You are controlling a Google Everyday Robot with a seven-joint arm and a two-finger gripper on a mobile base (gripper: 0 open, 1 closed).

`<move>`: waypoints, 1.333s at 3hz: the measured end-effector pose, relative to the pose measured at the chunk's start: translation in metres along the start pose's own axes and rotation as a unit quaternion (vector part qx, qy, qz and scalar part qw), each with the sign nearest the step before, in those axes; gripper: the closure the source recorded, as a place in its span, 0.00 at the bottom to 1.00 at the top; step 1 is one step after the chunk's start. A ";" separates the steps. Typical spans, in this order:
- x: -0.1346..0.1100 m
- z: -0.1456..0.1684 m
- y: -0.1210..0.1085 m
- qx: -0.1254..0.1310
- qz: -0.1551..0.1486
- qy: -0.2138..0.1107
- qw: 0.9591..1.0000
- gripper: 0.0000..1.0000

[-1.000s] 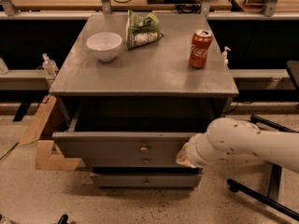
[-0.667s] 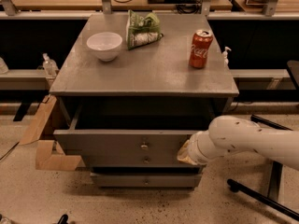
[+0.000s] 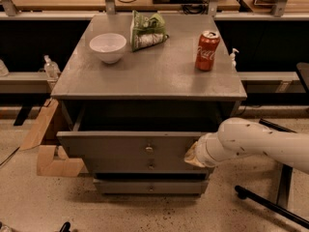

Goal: Close top drawer

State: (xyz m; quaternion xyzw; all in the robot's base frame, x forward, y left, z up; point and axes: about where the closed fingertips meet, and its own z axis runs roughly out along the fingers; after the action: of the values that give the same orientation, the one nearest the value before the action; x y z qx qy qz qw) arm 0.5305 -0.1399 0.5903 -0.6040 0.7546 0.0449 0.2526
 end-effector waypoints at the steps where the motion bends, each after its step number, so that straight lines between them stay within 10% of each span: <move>1: -0.003 0.004 -0.007 0.005 0.005 -0.005 1.000 1.00; 4: -0.005 0.006 -0.005 0.002 0.003 -0.005 1.000 0.36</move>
Offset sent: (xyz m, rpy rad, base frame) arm 0.0066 0.0019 -0.0006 0.0086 -0.0056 -0.0078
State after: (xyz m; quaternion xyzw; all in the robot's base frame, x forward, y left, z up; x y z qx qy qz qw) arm 0.5375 -0.1349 0.5887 -0.6014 0.7549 0.0471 0.2574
